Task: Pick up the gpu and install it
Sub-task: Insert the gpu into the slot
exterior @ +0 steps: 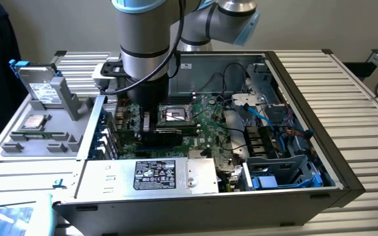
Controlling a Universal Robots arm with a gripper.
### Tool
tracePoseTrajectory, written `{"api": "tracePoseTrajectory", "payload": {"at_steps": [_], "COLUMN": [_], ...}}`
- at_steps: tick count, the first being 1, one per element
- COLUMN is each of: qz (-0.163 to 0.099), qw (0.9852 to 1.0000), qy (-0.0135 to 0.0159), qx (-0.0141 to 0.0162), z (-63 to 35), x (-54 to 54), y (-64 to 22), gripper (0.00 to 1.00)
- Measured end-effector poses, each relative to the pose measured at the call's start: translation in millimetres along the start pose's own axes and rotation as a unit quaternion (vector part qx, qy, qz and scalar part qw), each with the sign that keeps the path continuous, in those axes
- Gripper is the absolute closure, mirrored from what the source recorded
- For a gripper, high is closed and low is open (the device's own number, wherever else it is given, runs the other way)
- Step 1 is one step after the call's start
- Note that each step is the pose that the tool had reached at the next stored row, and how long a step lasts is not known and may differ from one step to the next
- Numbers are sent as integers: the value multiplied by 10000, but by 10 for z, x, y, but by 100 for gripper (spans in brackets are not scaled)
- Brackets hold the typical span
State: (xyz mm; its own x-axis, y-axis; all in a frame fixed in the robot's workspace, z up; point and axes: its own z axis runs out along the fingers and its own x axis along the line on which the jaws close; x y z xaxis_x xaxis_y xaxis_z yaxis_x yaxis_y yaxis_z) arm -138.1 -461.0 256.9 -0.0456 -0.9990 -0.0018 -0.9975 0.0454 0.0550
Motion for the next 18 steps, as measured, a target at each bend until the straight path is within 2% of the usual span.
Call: {"api": "tracePoseTrajectory", "payload": {"at_steps": [18], "qz": [-1], "qw": [10000], "qy": [-3], "qx": [2], "z": [4], "x": [-8], "y": [-2], "gripper": [73]}}
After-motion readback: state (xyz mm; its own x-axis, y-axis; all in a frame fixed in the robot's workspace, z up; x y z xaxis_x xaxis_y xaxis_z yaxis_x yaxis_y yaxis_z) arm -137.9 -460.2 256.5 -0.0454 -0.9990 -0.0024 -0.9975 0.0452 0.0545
